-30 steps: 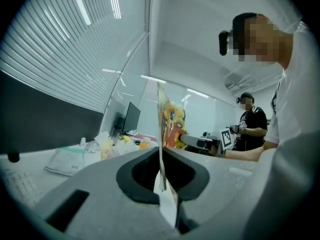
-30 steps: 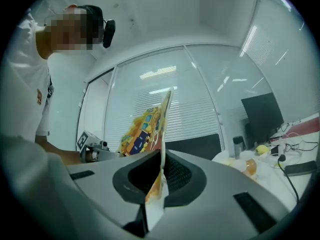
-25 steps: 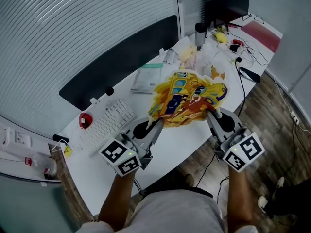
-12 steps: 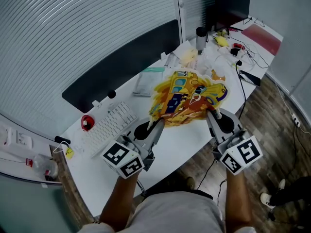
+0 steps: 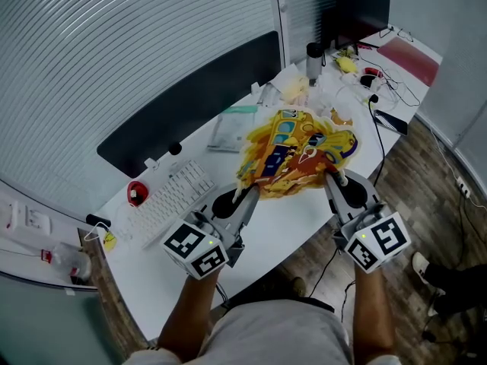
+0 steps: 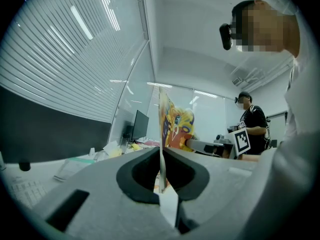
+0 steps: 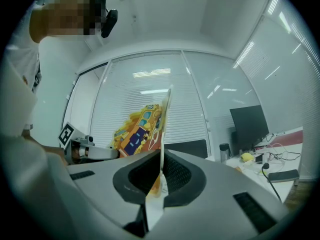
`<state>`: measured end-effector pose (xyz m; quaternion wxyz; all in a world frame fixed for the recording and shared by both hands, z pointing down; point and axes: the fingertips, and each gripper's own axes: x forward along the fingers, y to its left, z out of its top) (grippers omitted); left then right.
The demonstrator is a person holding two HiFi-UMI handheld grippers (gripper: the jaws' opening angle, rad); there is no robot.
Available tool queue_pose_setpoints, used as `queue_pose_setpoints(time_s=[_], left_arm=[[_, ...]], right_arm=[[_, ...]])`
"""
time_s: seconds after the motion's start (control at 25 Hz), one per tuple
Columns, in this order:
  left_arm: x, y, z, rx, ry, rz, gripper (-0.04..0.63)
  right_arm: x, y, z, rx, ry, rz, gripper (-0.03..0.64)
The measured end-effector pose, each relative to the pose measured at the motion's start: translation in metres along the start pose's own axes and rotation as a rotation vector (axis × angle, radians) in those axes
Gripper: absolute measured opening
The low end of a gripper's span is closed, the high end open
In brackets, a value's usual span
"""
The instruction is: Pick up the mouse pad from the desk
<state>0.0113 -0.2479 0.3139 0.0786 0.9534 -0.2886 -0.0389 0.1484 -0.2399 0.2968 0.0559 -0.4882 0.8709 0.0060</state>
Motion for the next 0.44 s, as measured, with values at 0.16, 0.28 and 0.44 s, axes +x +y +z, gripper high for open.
queue_pose_setpoints(time_s=[0.16,0.28,0.44], left_arm=[[0.015,0.005,0.003,-0.029,0.012,0.008,0.023],[0.017,0.005,0.004,-0.032,0.015,0.008,0.022],[0.017,0.006,0.005,-0.033,0.021,0.014,0.023]], right_arm=[[0.007,-0.015,0.003,0.014,0.018,0.003,0.02],[0.007,-0.017,0.004,0.016,0.021,0.003,0.02],[0.009,-0.018,0.003,0.019,0.025,0.004,0.02]])
